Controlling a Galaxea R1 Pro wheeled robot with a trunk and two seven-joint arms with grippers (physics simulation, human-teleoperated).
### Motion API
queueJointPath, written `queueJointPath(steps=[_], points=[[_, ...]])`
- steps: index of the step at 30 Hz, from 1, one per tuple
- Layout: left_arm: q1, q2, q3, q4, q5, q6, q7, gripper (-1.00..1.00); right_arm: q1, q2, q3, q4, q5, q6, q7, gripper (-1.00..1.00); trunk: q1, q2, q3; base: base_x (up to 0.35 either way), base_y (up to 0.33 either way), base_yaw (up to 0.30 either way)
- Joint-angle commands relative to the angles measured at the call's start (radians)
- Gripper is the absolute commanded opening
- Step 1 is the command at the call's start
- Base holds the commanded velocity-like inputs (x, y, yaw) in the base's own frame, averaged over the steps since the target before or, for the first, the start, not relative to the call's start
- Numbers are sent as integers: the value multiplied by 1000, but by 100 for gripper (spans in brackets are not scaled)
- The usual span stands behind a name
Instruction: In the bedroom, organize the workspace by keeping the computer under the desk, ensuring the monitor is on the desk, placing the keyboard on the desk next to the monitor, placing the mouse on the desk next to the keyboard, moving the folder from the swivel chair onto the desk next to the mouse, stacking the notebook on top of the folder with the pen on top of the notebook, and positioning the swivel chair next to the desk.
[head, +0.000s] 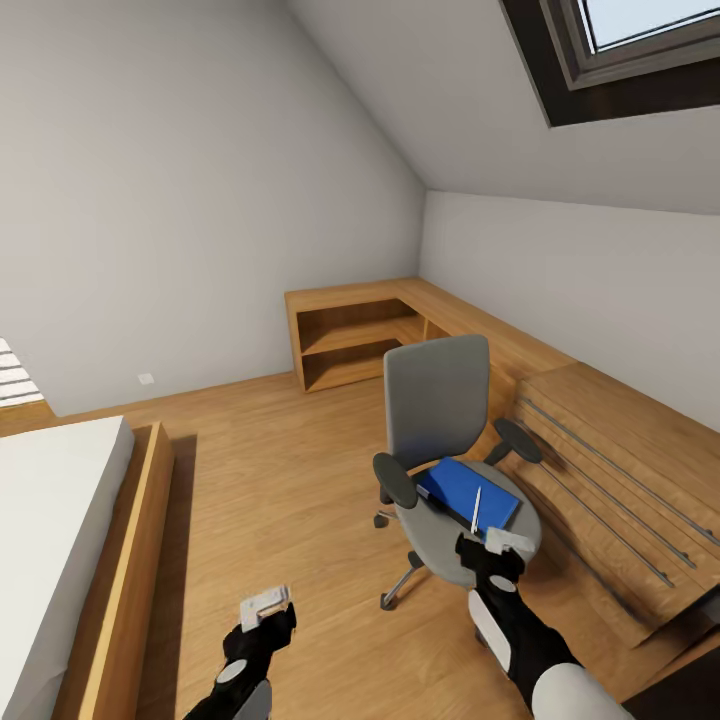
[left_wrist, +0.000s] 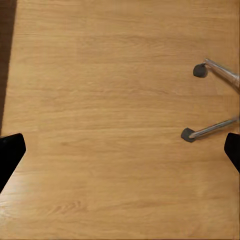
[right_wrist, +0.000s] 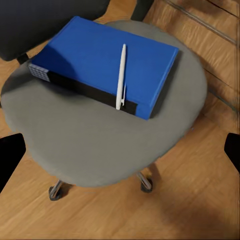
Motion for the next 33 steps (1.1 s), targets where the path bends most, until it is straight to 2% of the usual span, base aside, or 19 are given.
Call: queueJointPath(steps=[1, 2, 4, 5, 8, 9, 12, 13, 19, 23, 24, 29, 33], points=[[-6, 7, 21, -75, 10, 78, 19, 100, -33, 1, 6, -2, -13, 47, -36, 100, 0, -1, -1, 0, 0, 0], [-8, 8, 37, -107, 10, 119, 23, 100, -47, 1, 6, -3, -14, 72, -50, 100, 0, -1, -1, 0, 0, 0], [-13, 9, 109, -212, 6, 276, 28, 100, -107, 3, 5, -3, -25, 198, -99, 100, 0, -1, -1, 0, 0, 0], [-14, 10, 125, -237, 5, 306, 28, 100, -124, 4, 5, -3, -36, 242, -108, 100, 0, -1, -1, 0, 0, 0], [-15, 14, 143, -278, 4, 333, 25, 100, -138, 5, 5, -3, -59, 288, -114, 100, 0, -1, -1, 0, 0, 0], [-15, 35, 157, -325, 4, 352, 26, 100, -149, 4, 6, -11, -98, 335, -120, 100, 0, -1, -1, 0, 0, 0], [-15, 51, 160, -360, 4, 358, 28, 100, -151, 6, 7, -27, -113, 372, -121, 100, 0, -1, -1, 0, 0, 0], [-15, 67, 161, -394, 4, 360, 28, 100, -152, 9, 7, -39, -119, 391, -122, 100, 0, -1, -1, 0, 0, 0], [-11, 122, 162, -525, 10, 364, 31, 100, -152, 16, 5, -63, -136, 425, -124, 100, 0, -1, -1, 0, 0, 0], [16, 134, 162, -601, 11, 365, 32, 100, -151, 17, 6, -70, -141, 431, -125, 100, 0, -1, -1, 0, 0, 0], [40, 137, 162, -646, 11, 365, 32, 100, -150, 17, 8, -79, -142, 433, -125, 100, 0, -1, -1, 0, 0, 0], [113, 142, 162, -755, 7, 364, 43, 100, -141, 17, 10, -130, -141, 448, -124, 100, 0, -1, -1, 7, 0, 0], [140, 143, 162, -784, 6, 364, 70, 100, -127, 15, 11, -163, -140, 469, -125, 100, 0, -1, -1, 167, 0, 0]])
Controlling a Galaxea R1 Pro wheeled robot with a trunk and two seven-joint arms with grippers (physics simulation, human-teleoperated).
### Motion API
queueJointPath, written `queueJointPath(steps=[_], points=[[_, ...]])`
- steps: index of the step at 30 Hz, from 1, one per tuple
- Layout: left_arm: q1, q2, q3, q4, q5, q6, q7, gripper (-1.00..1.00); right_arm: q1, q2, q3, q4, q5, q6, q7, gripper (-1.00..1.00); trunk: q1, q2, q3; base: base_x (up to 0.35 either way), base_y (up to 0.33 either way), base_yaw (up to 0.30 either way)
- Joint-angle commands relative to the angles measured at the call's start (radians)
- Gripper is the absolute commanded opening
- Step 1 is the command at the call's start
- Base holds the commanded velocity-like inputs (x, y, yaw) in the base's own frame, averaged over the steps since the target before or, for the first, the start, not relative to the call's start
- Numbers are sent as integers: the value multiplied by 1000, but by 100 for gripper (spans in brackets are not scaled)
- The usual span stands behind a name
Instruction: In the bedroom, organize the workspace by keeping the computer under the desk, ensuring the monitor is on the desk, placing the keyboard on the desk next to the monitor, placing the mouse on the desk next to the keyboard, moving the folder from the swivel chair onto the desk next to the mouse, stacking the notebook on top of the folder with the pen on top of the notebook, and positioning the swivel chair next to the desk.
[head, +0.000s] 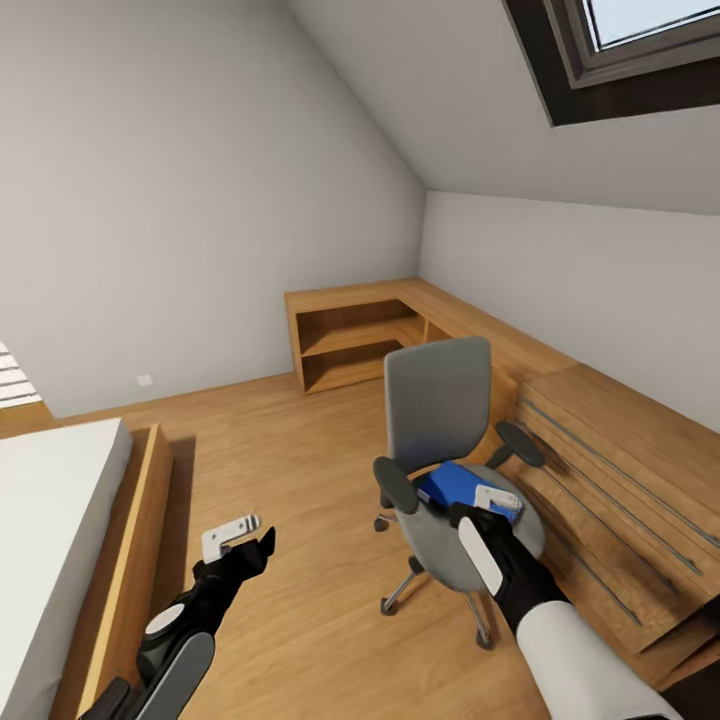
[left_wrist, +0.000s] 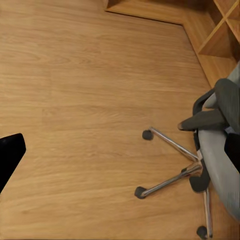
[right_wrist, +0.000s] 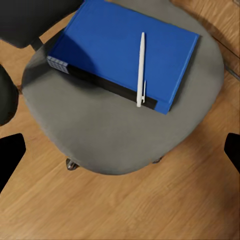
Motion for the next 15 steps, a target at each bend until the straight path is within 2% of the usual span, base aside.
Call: queueJointPath(steps=[1, 4, 6, 11, 12, 15], points=[[2, 1, -2, -5, 6, 2, 15, 100, 1, -1, 4, -6, -9, 6, -9, 100, 1, -1, -1, 249, 0, 0], [9, 2, -3, -12, 6, 2, 38, 100, 11, -2, 4, -29, -8, 16, -9, 100, 1, -1, -1, 289, 0, 0], [11, 1, -4, -15, 6, 2, 49, 100, 34, -2, 3, -78, -13, 37, -10, 100, 1, -1, -1, 326, 0, 0], [12, 0, -4, -15, 6, 3, 51, 100, 50, -2, 2, -109, -13, 48, -10, 100, 1, -1, -1, 333, -9, 0], [12, 0, -4, -12, 5, 4, 52, 100, 62, -12, 0, -126, -11, 53, -10, 100, 1, -1, -1, 290, -194, 0], [12, 0, -4, -11, 6, 4, 52, 100, 62, -19, -1, -127, -11, 52, -10, 100, 1, -1, -1, 271, -218, 0]])
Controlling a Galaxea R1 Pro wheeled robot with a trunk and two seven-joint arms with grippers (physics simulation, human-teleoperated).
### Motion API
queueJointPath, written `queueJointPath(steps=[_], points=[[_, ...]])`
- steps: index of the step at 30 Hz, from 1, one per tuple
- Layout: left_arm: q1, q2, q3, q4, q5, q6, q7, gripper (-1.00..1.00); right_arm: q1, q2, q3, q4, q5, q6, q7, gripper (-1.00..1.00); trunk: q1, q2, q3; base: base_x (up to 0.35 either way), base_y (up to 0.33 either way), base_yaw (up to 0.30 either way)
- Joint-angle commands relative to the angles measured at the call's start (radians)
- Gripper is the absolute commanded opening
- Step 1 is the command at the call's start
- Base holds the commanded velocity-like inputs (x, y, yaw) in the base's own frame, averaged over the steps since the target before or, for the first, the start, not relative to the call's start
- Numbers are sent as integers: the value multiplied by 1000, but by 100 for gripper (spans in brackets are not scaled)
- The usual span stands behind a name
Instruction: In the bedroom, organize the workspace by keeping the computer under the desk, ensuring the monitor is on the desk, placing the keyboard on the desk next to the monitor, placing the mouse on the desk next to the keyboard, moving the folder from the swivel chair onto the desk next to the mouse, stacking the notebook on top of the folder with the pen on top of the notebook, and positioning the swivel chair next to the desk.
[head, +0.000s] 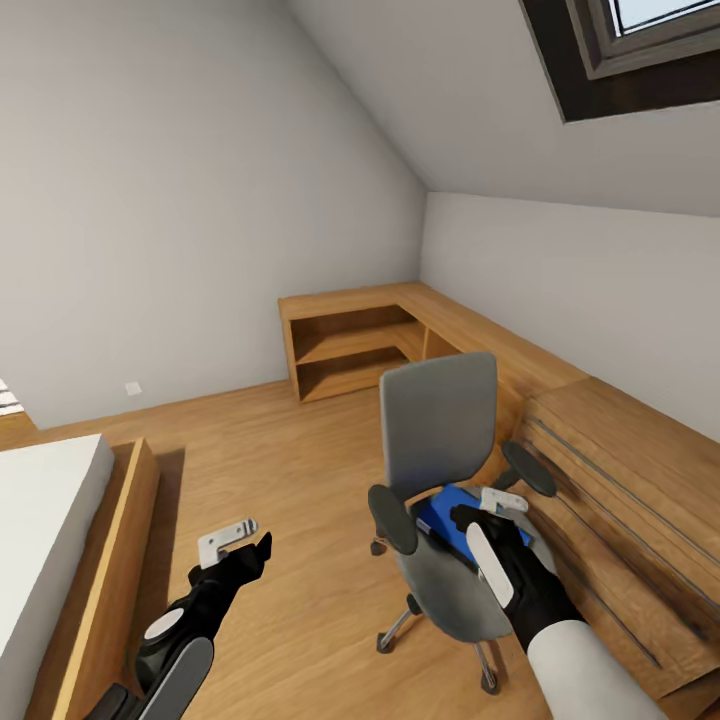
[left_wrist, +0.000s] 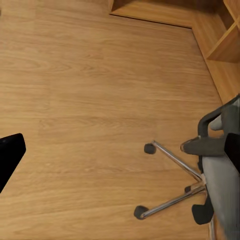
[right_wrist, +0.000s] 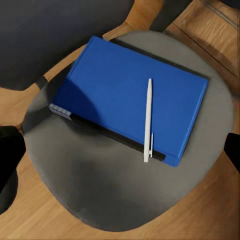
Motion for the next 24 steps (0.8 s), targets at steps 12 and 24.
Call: queueJointPath(steps=[12, 24], points=[[-1, 0, -2, 4, 7, 2, 10, 100, 0, -19, 2, 0, -10, 0, -7, 100, 1, -1, -1, 141, -78, 0], [-1, 1, 21, -2, 12, 1, 11, 100, 0, -19, 3, 13, -8, -1, 4, 100, 1, -1, -1, 52, -6, 0]])
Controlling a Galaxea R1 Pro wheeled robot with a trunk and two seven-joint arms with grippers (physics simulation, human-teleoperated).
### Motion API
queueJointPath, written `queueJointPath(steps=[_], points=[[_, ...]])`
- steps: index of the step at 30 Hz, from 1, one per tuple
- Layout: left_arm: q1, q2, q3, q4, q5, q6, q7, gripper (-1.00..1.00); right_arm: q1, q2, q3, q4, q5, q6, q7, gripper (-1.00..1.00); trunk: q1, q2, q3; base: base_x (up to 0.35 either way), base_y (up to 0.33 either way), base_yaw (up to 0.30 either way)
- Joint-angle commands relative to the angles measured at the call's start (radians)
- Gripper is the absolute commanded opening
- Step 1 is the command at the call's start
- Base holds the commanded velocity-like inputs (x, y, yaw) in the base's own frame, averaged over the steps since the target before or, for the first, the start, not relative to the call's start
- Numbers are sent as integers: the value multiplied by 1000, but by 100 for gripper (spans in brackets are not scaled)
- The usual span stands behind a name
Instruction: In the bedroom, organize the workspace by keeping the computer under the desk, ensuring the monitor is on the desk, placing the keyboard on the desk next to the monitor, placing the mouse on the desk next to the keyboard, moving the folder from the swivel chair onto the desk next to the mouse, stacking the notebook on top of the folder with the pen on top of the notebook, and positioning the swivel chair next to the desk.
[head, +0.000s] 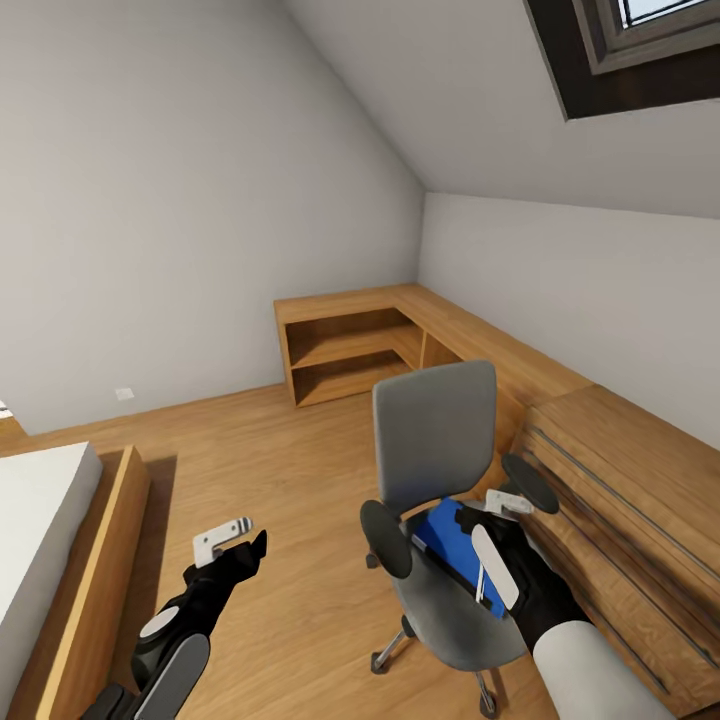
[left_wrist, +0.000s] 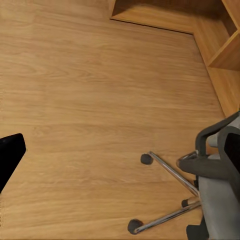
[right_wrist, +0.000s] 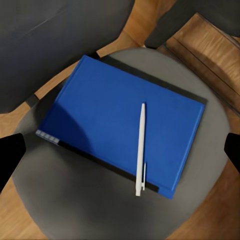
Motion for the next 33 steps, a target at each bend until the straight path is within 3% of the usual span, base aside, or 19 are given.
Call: queueJointPath(steps=[1, 4, 10, 19, 33], points=[[-1, 1, 6, -2, 7, 2, 8, 100, -1, -1, 3, 0, -9, 2, -9, 100, 0, -1, -1, 7, -1, 0], [-1, -2, 33, -4, 8, 2, 8, 100, -1, -1, 3, 7, -9, 2, -6, 100, 0, -1, -1, 5, -1, 0], [-1, -5, 66, -6, 9, 2, 8, 100, -1, -4, 0, 58, -9, 1, 20, 100, 23, -43, -20, 1, 0, 0], [-1, -6, 76, -6, 9, 2, 8, 100, -2, -27, -1, 113, -11, -3, 42, 100, 58, -106, -48, 0, 0, 0], [-1, -7, 77, -7, 9, 2, 9, 100, -3, -33, -2, 121, -11, -4, 56, 100, 111, -204, -92, 0, 0, 0]])
